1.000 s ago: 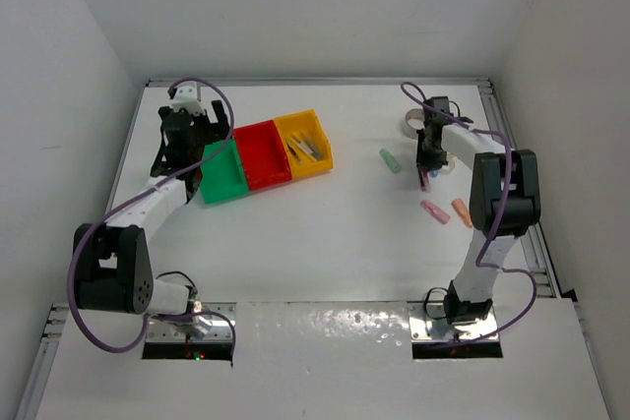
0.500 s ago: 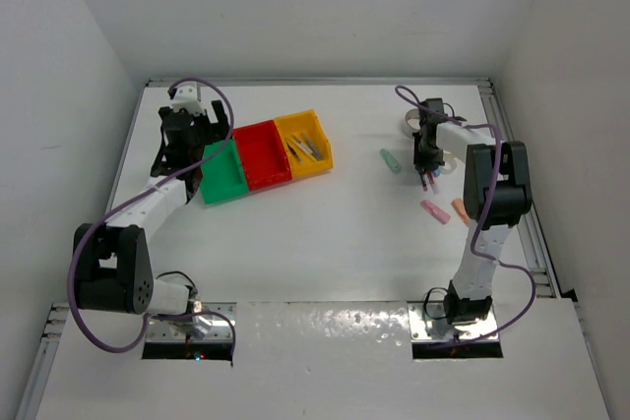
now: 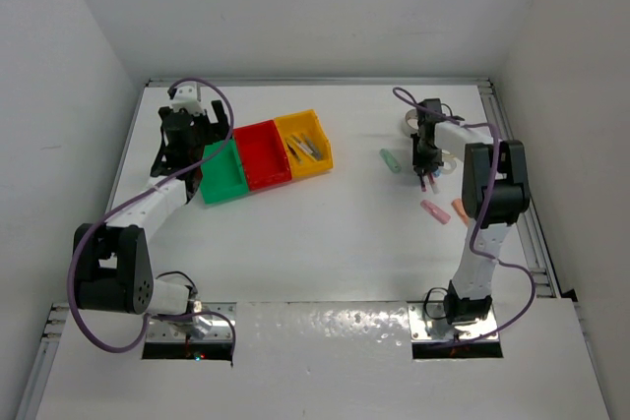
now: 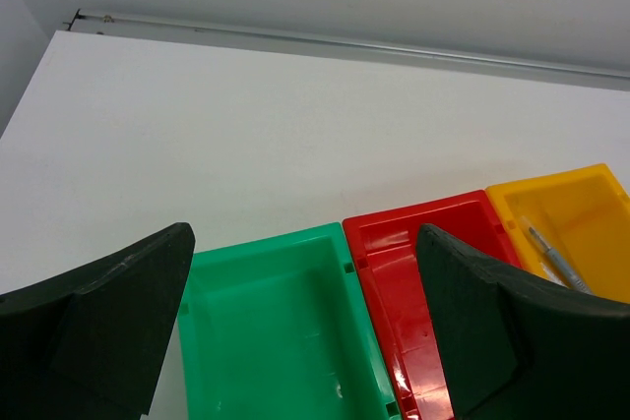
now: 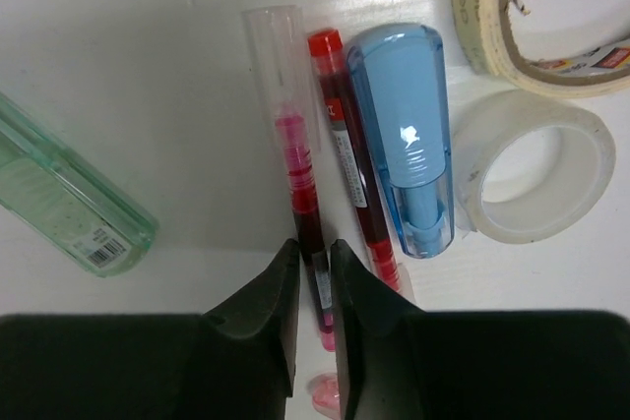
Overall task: Sort the stationery into containers
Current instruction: Pick up the pen from the center of the board, then place the pen in the storage box, then pick up the pen from the center of the board.
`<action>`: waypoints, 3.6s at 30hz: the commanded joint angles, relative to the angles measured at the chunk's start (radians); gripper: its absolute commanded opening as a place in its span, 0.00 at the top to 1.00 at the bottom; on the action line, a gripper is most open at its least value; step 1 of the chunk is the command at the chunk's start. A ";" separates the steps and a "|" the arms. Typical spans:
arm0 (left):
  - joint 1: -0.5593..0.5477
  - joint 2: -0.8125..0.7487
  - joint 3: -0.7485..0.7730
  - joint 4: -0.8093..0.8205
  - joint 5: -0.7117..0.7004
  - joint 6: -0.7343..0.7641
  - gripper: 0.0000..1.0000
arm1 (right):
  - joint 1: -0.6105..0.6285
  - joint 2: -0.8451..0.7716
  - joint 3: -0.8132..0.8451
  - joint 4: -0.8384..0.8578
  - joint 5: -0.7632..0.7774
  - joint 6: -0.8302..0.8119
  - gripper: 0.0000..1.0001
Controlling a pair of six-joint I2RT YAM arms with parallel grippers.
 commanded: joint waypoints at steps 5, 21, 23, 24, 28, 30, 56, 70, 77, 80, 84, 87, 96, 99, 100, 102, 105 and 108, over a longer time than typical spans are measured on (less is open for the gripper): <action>0.011 -0.016 0.011 0.052 -0.001 0.000 0.07 | 0.013 0.044 0.025 -0.044 -0.013 -0.002 0.80; 0.014 0.005 0.011 0.048 -0.036 -0.003 0.08 | 0.185 -0.193 0.264 -0.023 0.031 -0.094 1.00; 0.014 0.010 0.023 0.039 -0.033 -0.008 0.08 | 0.268 -0.169 0.349 0.010 -0.008 -0.102 1.00; 0.014 0.013 0.027 0.034 -0.031 -0.011 0.08 | 0.294 -0.114 0.391 0.010 -0.036 -0.114 1.00; 0.014 0.008 0.041 0.029 -0.036 0.000 0.08 | 0.435 0.075 0.656 0.001 -0.093 -0.149 1.00; 0.014 0.005 0.041 0.028 -0.045 0.006 0.08 | 0.467 0.134 0.704 0.036 -0.113 -0.157 1.00; 0.017 -0.009 0.006 0.048 -0.042 0.006 0.08 | 0.558 0.187 0.624 0.157 -0.141 -0.148 0.50; 0.020 -0.001 -0.011 0.072 -0.031 -0.007 0.08 | 0.127 -0.219 0.120 -0.089 0.039 0.090 0.65; 0.023 0.008 -0.019 0.085 -0.008 -0.020 0.08 | -0.031 -0.215 -0.060 -0.088 0.016 0.087 0.47; 0.025 0.007 -0.017 0.080 -0.008 -0.019 0.08 | -0.050 -0.175 -0.061 -0.059 -0.009 0.065 0.42; 0.026 -0.001 -0.017 0.074 -0.019 -0.019 0.08 | -0.053 -0.091 -0.025 -0.058 -0.009 0.035 0.47; 0.026 -0.003 -0.017 0.072 -0.022 -0.019 0.08 | -0.053 -0.045 -0.009 -0.033 -0.019 0.024 0.57; 0.028 -0.004 -0.009 0.068 -0.045 -0.002 0.08 | -0.051 0.007 -0.012 -0.042 -0.041 -0.002 0.78; 0.028 -0.004 -0.005 0.071 -0.042 -0.005 0.08 | -0.044 -0.009 -0.025 -0.056 -0.039 -0.022 0.95; 0.028 -0.001 -0.003 0.071 -0.042 -0.007 0.08 | -0.039 -0.017 -0.028 -0.062 -0.039 -0.030 1.00; 0.028 0.002 -0.003 0.074 -0.040 -0.005 0.08 | -0.016 -0.045 -0.028 -0.082 -0.036 -0.053 1.00; 0.028 0.008 0.001 0.068 -0.036 -0.004 0.08 | 0.008 -0.097 0.006 -0.109 -0.035 -0.053 1.00; 0.028 0.014 0.011 0.068 -0.030 -0.005 0.08 | 0.053 -0.175 0.089 -0.097 -0.021 -0.016 1.00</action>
